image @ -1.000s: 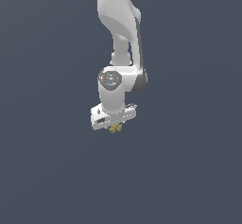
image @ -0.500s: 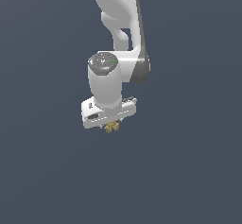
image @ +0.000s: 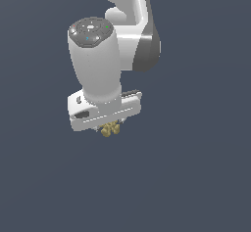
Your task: Pick up the object and move it to a goal position.
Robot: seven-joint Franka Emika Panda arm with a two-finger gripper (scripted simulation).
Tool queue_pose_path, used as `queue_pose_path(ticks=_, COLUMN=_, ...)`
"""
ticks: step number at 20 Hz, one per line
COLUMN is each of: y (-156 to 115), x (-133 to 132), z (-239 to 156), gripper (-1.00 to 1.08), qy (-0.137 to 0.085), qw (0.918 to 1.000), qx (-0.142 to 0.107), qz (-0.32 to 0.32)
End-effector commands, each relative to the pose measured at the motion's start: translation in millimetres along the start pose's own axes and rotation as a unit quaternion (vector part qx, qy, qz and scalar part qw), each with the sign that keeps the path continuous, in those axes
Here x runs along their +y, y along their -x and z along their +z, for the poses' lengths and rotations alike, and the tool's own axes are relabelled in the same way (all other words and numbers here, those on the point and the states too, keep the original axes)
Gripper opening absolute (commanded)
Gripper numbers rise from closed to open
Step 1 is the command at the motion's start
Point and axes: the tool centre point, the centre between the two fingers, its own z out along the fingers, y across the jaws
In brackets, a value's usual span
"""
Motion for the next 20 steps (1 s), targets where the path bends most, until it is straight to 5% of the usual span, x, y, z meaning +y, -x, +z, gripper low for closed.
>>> queue_pose_path(ticks=1, y=-6, x=5, z=-17, gripper=-1.0, qy=0.0, qw=1.0, qx=-0.001, qz=0.0)
queue_pose_path(ticks=20, y=-26, x=19, z=-63, gripper=-1.0, qy=0.0, qw=1.0, qx=-0.001, qz=0.0)
